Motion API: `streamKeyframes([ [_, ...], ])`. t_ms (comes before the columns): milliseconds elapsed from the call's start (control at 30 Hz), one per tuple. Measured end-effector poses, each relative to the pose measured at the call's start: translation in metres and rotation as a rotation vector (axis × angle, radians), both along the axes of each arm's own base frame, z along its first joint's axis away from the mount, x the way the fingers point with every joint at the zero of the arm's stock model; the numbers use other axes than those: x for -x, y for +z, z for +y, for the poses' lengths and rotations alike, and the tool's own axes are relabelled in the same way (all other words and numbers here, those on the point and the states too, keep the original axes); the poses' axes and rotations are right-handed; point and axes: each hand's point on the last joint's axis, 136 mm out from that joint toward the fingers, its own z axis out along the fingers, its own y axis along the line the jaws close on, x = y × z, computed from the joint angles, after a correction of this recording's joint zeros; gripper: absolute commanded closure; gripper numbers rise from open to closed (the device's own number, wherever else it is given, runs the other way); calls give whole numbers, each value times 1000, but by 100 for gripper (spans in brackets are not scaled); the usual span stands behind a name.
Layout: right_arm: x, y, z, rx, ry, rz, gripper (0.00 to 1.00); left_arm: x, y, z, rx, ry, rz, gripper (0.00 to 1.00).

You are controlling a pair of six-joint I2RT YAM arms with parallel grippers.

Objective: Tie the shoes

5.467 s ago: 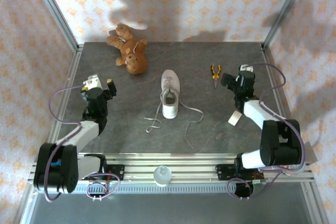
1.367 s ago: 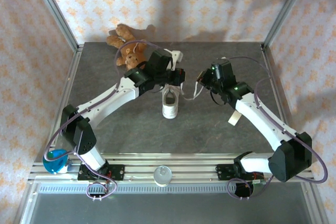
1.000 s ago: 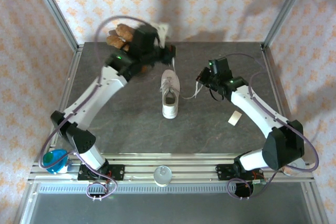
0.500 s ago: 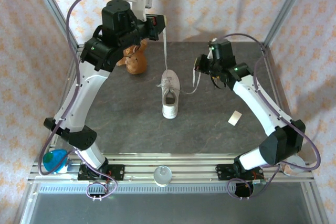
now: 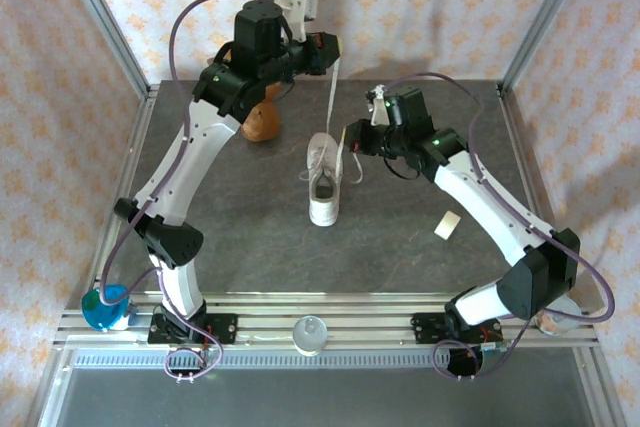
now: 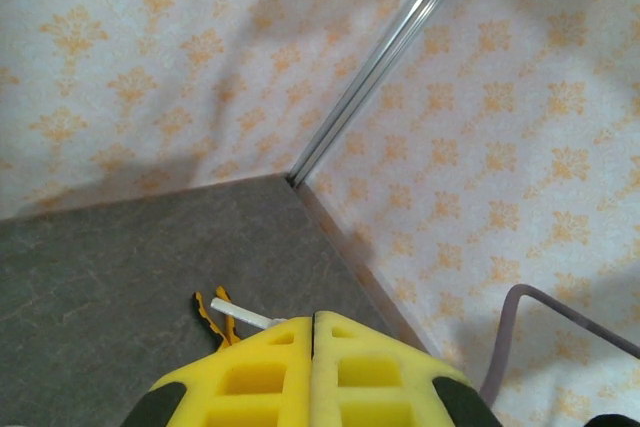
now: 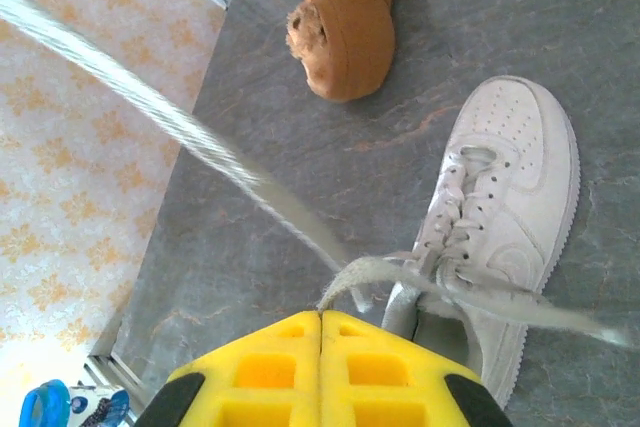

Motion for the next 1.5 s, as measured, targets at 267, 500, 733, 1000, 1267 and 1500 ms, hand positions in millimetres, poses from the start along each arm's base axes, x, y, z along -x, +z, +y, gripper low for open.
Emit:
streamKeyframes([
  [267,-25,39,-27,-15,-150,-65,100,15,-9,4,-31,-14,-3,100],
  [500,-32,25,-47,-2,-270,-14,100,2,-25,-11,-29,-56,-15,100],
  [733,-23,-26,-84,64,-371,94,100,-28,-54,-48,-27,-126,10,100],
  [1000,-35,-52,-139,68,-499,167,100,32,-122,-110,-162,-316,59,100],
  [1267,-46,-69,-153,52,-499,221,100,97,-213,-127,-350,-465,87,83],
  [1500,-53,-77,-134,2,-426,246,100,99,-208,-130,-441,-473,2,42],
])
